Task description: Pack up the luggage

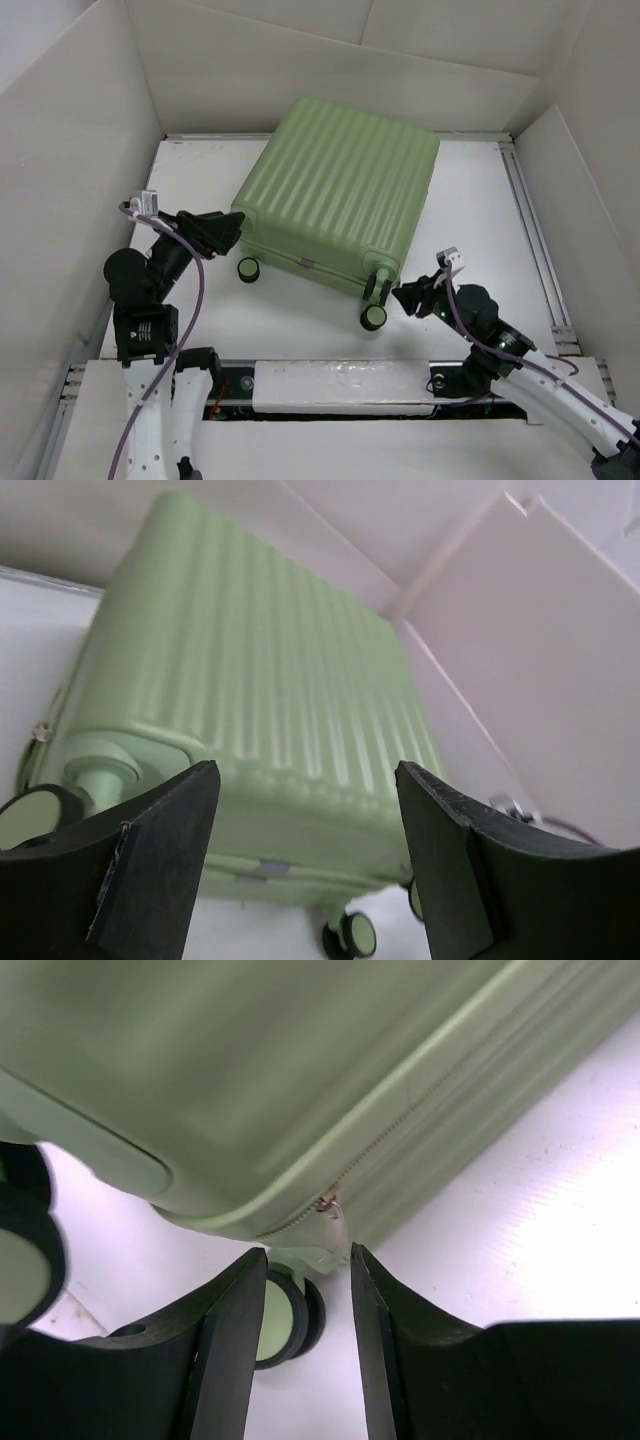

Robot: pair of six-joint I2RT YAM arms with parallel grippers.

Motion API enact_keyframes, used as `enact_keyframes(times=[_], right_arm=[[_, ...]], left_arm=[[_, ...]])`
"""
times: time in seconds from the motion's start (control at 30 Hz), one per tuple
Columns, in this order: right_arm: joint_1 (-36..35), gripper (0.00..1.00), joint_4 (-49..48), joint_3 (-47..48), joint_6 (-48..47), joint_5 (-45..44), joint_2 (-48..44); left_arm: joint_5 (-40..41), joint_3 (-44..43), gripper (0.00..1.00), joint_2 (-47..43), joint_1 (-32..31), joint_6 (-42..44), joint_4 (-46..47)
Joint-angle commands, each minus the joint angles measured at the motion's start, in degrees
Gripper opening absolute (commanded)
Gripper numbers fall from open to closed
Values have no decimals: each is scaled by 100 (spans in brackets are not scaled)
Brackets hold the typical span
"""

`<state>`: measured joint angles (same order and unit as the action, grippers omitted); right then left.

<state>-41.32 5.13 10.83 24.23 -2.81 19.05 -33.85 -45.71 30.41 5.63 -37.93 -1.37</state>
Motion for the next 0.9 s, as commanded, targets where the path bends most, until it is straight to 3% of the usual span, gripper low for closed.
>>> enact_keyframes(times=[0.0,0.17,0.43,0.53,0.67,0.73,0.8,0.87], right_arm=[[-52,45,-397,349,-154,-141,439],[-52,43,-486,499,-418,-466,881],[-52,47,-1259,279,-762,-63,873],[1,48,-1355,279,-823,70,1091],[1,48,-1654,279,-937,131,1312],[1,48,-1796,279,-937,184,1469],[1,43,-1909,279,-1017,246,1470],[54,39,-2067,218,-1086,298,1470]], left_arm=[[-904,80,68,-202,-18,655,-390],[-1072,-32,73,104,-18,656,-172],[-369,-1140,74,1922,-18,611,181],[60,-1449,74,2100,-166,804,-13],[1598,-2011,74,2443,-2375,1060,-391],[1811,-2012,74,2329,-2907,999,-329],[1968,-1539,72,2119,-3651,1059,-189],[2766,-786,72,2013,-4234,1121,-189]])
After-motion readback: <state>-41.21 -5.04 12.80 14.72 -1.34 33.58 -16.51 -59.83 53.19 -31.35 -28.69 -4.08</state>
